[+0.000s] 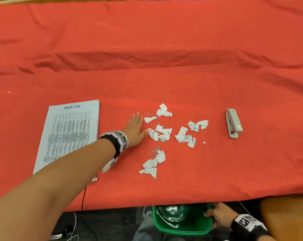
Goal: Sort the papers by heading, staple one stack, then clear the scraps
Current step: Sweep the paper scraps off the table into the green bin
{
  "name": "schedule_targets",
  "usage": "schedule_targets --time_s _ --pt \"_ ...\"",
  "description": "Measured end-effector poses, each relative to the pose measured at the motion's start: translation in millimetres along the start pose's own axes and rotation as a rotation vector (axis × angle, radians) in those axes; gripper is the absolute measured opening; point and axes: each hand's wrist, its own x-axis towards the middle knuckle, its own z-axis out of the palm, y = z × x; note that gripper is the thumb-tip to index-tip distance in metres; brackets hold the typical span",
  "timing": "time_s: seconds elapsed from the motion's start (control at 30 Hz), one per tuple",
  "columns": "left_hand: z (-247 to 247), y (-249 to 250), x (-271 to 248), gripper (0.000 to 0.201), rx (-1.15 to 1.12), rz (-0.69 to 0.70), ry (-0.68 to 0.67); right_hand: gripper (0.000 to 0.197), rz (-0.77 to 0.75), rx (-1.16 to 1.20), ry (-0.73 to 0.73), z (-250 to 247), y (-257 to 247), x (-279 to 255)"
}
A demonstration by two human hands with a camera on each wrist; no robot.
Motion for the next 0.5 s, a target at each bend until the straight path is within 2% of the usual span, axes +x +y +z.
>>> schedule_targets --time_s 0.13,0.2,0.23,0.37,0.43,0.5 --pt "36.4 40.6 -61.8 0.071 -0.040 0.327 -0.206 0.046 -0.001 -0.003 -0.005 -1.1 0.1 -2.0" --pt "42.6 49.2 -78.4 0.065 -0.092 0.357 -0.264 0.039 0.016 0.000 -0.007 -2.2 2.8 -1.0" --pt "38.9 49.8 -78.6 0.061 -0.129 0.334 -0.216 0.035 0.025 0.013 -0.007 -2.6 5.1 -0.3" --pt "-4.0 40.9 -31.5 0.043 -0.211 0.208 0.192 0.034 0.000 0.008 0.013 -1.1 8.4 2.0" --pt "-22.9 28.3 4.1 0.047 -0.169 0.108 0.241 0.035 -0.015 -0.002 0.014 -0.9 7.6 2.2" --pt "-30.5 14.2 32.3 0.056 -0.134 -0.036 0.213 0.029 -0.022 -0.016 0.024 -0.6 8.3 2.7"
